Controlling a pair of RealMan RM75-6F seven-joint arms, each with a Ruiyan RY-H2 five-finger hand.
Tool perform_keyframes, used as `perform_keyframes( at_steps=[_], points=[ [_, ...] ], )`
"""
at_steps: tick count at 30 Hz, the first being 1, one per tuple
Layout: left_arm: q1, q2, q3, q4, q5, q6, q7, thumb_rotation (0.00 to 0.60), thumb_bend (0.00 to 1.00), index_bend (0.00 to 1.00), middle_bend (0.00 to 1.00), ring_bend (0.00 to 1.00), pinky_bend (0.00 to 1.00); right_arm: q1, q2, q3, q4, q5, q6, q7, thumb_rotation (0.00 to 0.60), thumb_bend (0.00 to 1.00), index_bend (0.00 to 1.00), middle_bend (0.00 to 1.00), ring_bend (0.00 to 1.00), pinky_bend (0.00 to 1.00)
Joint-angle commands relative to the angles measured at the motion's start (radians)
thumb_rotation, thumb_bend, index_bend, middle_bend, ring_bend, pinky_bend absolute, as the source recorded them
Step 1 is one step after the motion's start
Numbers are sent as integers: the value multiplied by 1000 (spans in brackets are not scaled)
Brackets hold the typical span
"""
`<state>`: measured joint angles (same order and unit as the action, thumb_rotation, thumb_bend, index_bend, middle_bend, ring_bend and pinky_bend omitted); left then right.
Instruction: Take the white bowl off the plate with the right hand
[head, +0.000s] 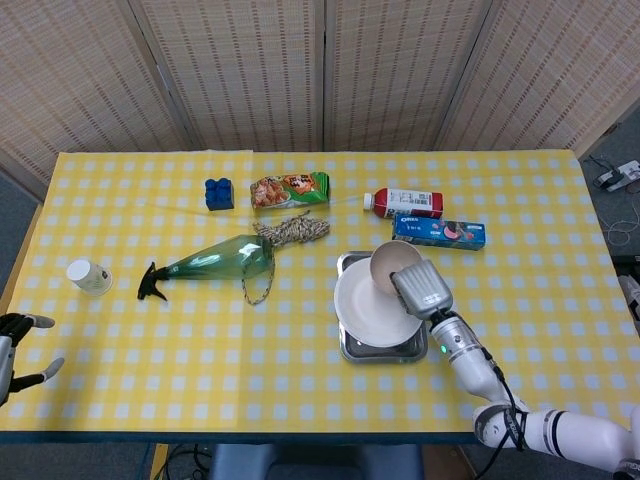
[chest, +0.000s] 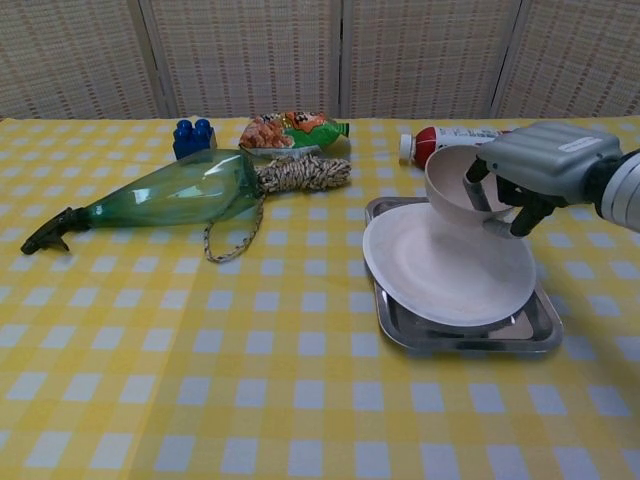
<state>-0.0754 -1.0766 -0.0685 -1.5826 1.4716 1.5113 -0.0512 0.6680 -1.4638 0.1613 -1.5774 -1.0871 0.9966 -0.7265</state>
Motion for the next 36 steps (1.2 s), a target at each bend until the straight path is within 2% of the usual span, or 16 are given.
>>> perform_keyframes(
  at_steps=[1, 6, 10, 20, 23, 26, 28, 31, 33, 34, 36],
  points=[
    [1, 1, -1, -1, -1, 2, 1, 600, 0, 472, 406, 291, 449, 7, 28, -2, -73, -34, 42, -29, 600, 399, 699, 1000, 1000, 1000],
    [5, 3, -8, -1, -12, 9, 3, 600, 0, 472, 407, 291, 449, 43, 14, -16, -142, -68, 38, -82, 600, 399, 700, 1000, 1000, 1000],
    [10, 0, -21, 7, -34, 22, 19, 600, 0, 472, 406, 291, 449, 87, -31, -24, -153, -74, -4, -107, 600, 399, 699, 1000, 1000, 1000],
    [29, 1, -72, 33, -133, 42, 41, 600, 0, 484, 407, 291, 449, 167, -147, -55, -66, -120, -114, -27, 600, 384, 699, 1000, 1000, 1000],
    [34, 10, -79, 32, -143, 45, 27, 600, 0, 487, 407, 291, 449, 175, -176, -67, -26, -142, -123, 2, 600, 342, 692, 1000, 1000, 1000],
    [37, 15, -80, 31, -141, 47, 16, 600, 0, 491, 407, 291, 449, 177, -188, -78, -1, -158, -121, 15, 600, 165, 565, 1000, 1000, 1000],
    [38, 15, -79, 32, -138, 47, 14, 600, 0, 493, 407, 291, 449, 174, -183, -82, -2, -158, -109, 6, 600, 25, 363, 1000, 1000, 1000],
    [37, 14, -77, 33, -135, 43, 15, 600, 0, 494, 407, 291, 449, 165, -157, -80, -45, -152, -75, -25, 600, 0, 95, 988, 1000, 1000],
    [37, 14, -75, 32, -130, 42, 19, 600, 0, 495, 407, 291, 449, 153, -122, -80, -98, -150, -40, -58, 600, 0, 25, 941, 993, 1000],
    [37, 14, -74, 31, -127, 43, 19, 600, 0, 495, 406, 291, 449, 144, -105, -81, -124, -149, -18, -76, 600, 0, 4, 886, 970, 1000],
    [36, 13, -71, 28, -119, 42, 19, 600, 0, 495, 407, 291, 449, 118, -58, -89, -194, -145, 40, -128, 600, 0, 13, 774, 901, 1000]
  ],
)
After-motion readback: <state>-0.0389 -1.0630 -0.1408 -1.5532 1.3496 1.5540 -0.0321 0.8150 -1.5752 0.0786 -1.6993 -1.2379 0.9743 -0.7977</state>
